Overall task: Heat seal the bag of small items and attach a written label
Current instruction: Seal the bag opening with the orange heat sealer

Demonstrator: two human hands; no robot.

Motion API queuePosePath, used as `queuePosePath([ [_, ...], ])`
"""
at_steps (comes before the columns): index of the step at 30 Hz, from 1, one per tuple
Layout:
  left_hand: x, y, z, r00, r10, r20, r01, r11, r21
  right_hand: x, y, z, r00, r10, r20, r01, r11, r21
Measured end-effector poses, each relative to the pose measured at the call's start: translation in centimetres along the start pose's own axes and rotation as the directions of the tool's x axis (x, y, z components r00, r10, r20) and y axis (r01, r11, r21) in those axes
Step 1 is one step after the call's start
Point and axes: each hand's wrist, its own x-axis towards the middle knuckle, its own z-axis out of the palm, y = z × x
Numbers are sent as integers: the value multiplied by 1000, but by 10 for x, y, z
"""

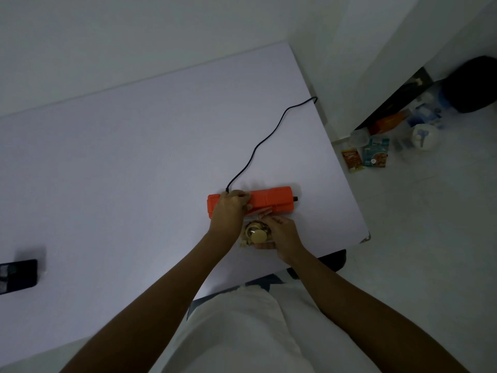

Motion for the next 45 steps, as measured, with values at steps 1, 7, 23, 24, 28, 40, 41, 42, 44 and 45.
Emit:
queuePosePath([
  [1, 0, -1, 1, 1000, 2, -3, -2, 1000, -12, 0, 1, 0, 1000, 0, 0, 0, 1000, -3],
  [7, -1, -1, -4, 999, -40, -20, 37, 990, -139, -2, -1, 2, 1000, -15, -11, 15, 1000, -11],
  [23, -36, -14, -25, 974, 12, -228, -68, 968, -240, -6, -1, 3, 999, 1, -35, -1, 1000, -2],
  [24, -41, -18, -29, 967, 3, -256, -72, 962, -263, -6, -1, 3, 999, 3, -37, -3, 1000, -2],
  [28, -58, -33, -42, 957, -88, -275, -20, 929, -369, -7, 1, 3, 999, 7, -40, -7, 1000, -4],
  [40, -87, -69, -58, 855, -504, -126, 234, 591, -772, -6, 2, 6, 998, 7, -59, -9, 999, -32],
  [41, -89, -70, -57, 845, -522, -118, 241, 567, -788, -6, 3, 6, 998, 8, -58, -10, 999, -36],
  [42, -89, -71, -57, 835, -539, -107, 247, 542, -803, -6, 2, 6, 998, 7, -58, -10, 999, -43],
  [44, -90, -72, -56, 819, -569, -77, 255, 481, -839, -7, 1, 7, 998, 8, -60, -10, 999, -50],
  [45, -90, -72, -55, 809, -584, -58, 259, 443, -859, -8, 1, 7, 998, 9, -60, -12, 999, -49],
])
